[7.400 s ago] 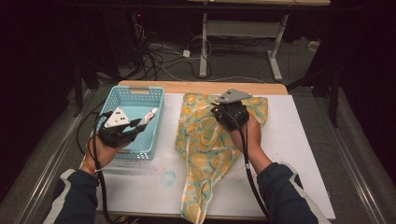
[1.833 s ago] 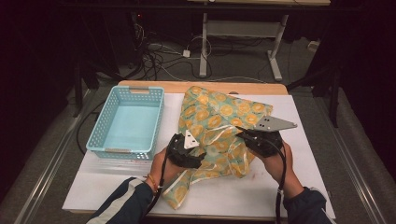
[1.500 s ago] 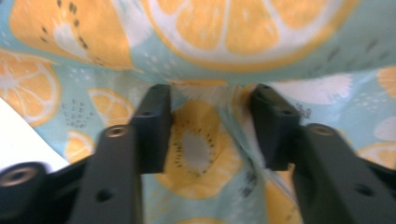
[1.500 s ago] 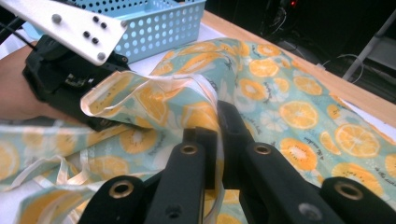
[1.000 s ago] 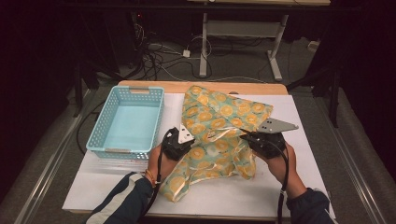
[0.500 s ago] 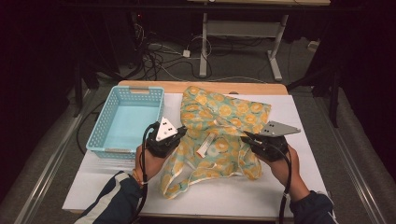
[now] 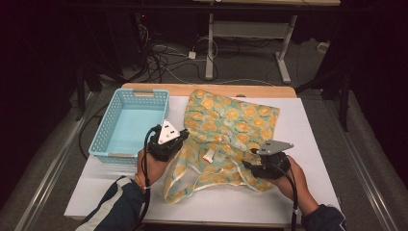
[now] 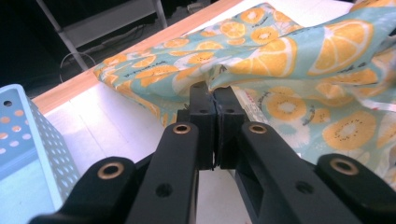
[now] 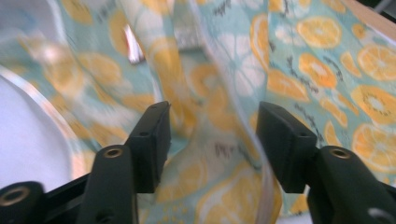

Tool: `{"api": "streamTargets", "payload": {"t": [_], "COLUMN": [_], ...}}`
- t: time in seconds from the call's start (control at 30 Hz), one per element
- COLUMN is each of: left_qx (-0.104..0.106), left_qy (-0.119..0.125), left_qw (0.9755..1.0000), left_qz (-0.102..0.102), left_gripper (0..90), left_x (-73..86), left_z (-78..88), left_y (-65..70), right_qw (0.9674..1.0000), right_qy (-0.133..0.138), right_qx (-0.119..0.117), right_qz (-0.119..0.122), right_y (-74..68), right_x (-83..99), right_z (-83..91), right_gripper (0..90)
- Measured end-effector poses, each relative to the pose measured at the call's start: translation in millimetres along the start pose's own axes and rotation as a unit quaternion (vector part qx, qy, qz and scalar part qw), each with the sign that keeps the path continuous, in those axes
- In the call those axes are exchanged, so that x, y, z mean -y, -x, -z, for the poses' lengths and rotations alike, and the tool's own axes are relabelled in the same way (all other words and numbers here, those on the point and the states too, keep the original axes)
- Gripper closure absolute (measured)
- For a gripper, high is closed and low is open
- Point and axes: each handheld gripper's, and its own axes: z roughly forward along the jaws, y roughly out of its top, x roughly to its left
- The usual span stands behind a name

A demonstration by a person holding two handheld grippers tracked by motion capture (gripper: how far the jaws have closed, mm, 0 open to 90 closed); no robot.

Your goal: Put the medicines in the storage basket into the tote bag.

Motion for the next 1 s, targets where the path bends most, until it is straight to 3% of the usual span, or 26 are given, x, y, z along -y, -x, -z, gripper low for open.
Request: {"api": "streamTargets", "payload": {"t": [0.07, 0.23, 0.33, 0.43, 0.5, 0.6, 0.67, 0.77, 1.0], "left_qx": [-0.001, -0.008, -0.006, -0.006, -0.007, -0.009, -0.010, -0.010, -0.012], "left_qy": [-0.003, -0.008, -0.010, -0.013, -0.013, -0.012, -0.008, -0.006, 0.005], "left_qw": [1.0000, 0.9999, 0.9999, 0.9999, 0.9999, 0.9999, 0.9999, 0.9999, 0.9999], "left_qz": [0.001, -0.001, 0.006, 0.007, 0.006, 0.005, 0.002, 0.008, 0.009], "left_gripper": [86.4, 86.4, 86.4, 86.4, 86.4, 86.4, 86.4, 86.4, 86.4], "left_x": [1.4, 4.5, 6.1, 7.0, 6.8, 6.3, 5.3, 3.0, -6.5], "left_z": [0.6, 3.3, 4.0, 3.6, 3.7, 4.5, 5.2, 7.1, 12.5], "left_y": [-1.3, -3.6, -4.2, -4.5, -4.5, -4.7, -5.9, -6.9, -12.1], "right_qw": [0.9998, 0.9983, 0.9971, 0.9958, 0.9959, 0.9961, 0.9963, 0.9974, 0.9994], "right_qy": [-0.016, -0.055, -0.061, -0.057, -0.064, -0.070, -0.074, -0.064, 0.004], "right_qx": [0.014, 0.005, -0.011, -0.034, -0.032, -0.030, -0.026, -0.020, 0.008], "right_qz": [0.001, -0.019, -0.044, -0.064, -0.055, -0.046, -0.036, -0.027, -0.033], "right_y": [1.7, 10.6, 15.9, 19.6, 20.4, 19.4, 19.3, 20.5, 32.4], "right_x": [6.9, 24.9, 34.2, 38.6, 36.9, 35.5, 33.8, 29.2, 10.4], "right_z": [-6.7, -18.5, -19.7, -17.8, -15.7, -14.8, -12.9, -5.9, 30.0], "right_gripper": [38.1, 33.2, 34.2, 53.3, 71.5, 84.9, 88.0, 89.1, 89.7]}}
